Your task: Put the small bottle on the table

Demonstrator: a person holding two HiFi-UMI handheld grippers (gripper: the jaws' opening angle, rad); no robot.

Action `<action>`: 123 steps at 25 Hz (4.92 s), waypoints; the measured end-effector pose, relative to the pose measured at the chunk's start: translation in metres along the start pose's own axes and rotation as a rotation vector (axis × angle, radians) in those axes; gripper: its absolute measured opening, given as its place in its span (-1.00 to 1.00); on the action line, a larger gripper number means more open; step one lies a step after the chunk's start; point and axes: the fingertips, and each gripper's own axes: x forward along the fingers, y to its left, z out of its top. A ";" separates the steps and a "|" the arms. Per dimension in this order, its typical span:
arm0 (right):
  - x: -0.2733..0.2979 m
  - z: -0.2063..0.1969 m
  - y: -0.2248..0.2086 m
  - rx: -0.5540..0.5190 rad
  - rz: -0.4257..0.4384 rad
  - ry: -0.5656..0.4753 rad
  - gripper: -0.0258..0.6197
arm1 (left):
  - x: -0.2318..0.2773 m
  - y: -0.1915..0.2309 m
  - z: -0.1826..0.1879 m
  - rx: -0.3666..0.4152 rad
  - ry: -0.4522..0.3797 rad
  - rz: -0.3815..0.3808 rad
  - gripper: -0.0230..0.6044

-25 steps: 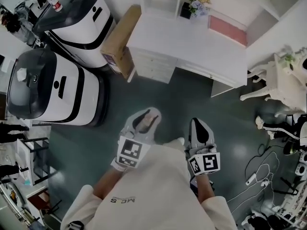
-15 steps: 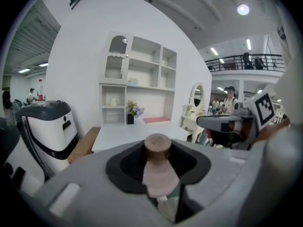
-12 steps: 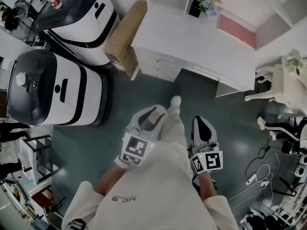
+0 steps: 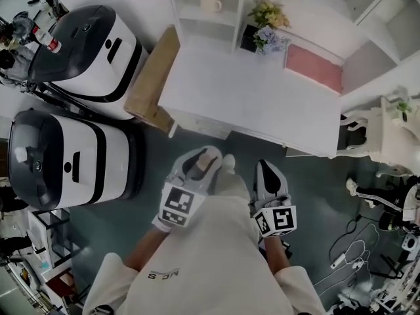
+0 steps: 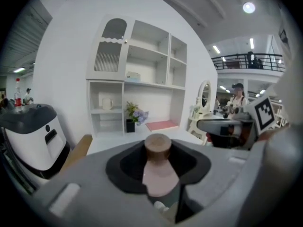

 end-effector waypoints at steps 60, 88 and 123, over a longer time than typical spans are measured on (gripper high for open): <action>0.319 -0.048 -0.203 -0.088 0.182 0.138 -0.92 | 0.369 0.183 -0.005 -0.008 0.072 0.127 -0.50; 0.385 -0.123 -0.251 -0.064 0.131 0.213 -0.92 | 0.480 0.228 -0.069 0.048 0.080 0.103 -0.50; 0.355 -0.105 -0.255 -0.037 0.112 0.182 -0.92 | 0.465 0.218 -0.046 0.040 0.028 0.110 -0.37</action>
